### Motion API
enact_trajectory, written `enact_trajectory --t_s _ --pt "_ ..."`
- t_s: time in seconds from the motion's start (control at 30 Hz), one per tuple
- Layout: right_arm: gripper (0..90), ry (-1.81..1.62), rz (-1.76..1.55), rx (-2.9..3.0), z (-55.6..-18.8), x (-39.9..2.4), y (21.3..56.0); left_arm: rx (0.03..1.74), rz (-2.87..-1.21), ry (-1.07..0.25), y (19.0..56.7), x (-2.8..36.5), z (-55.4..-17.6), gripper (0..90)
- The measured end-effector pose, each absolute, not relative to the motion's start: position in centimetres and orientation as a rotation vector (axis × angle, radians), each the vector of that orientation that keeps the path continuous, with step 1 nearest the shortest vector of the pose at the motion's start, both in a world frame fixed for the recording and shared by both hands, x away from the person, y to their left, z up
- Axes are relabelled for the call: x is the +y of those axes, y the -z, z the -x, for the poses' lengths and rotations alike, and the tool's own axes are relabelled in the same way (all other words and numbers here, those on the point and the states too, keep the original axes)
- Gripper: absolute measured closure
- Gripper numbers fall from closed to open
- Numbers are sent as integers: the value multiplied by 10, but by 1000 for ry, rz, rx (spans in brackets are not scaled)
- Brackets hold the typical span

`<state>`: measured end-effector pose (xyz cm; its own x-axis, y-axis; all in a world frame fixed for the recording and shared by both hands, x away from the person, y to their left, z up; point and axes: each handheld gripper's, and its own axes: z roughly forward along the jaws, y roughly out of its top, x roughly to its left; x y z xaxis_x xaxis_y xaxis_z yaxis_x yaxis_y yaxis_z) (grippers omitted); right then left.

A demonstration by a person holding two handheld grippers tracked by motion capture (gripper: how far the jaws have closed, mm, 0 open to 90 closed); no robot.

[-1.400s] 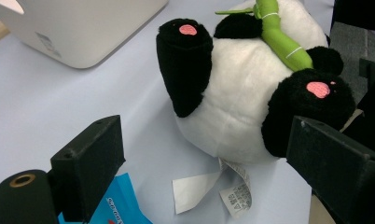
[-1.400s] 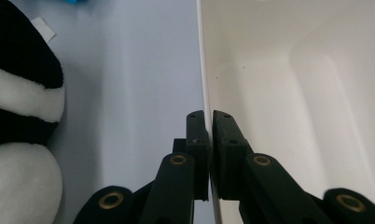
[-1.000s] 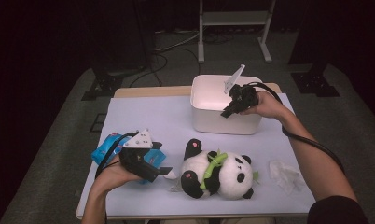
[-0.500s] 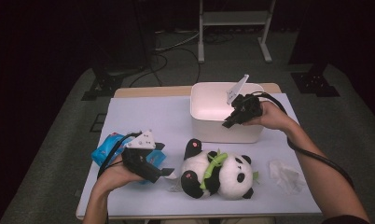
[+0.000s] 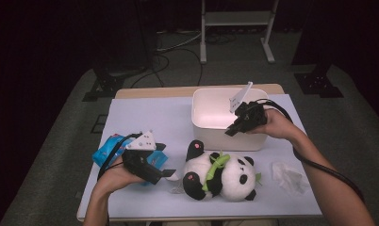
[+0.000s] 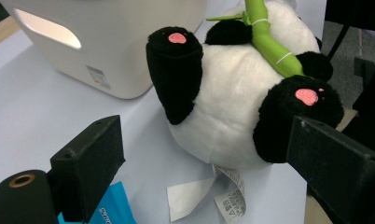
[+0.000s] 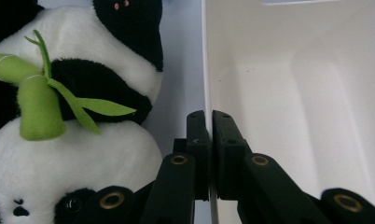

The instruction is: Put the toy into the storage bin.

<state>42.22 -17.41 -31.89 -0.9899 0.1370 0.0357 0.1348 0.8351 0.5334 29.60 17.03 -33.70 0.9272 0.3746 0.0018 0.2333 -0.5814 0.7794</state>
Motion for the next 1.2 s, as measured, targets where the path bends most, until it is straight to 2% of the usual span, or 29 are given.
enact_trajectory --t_s 0.77,1.2 --pt "843 -904 -235 3009 -411 -177 320 441 -2212 -198 340 172 -298 100" --pt "748 -974 -297 2941 -400 -192 303 430 -2217 -198 340 169 -297 100"
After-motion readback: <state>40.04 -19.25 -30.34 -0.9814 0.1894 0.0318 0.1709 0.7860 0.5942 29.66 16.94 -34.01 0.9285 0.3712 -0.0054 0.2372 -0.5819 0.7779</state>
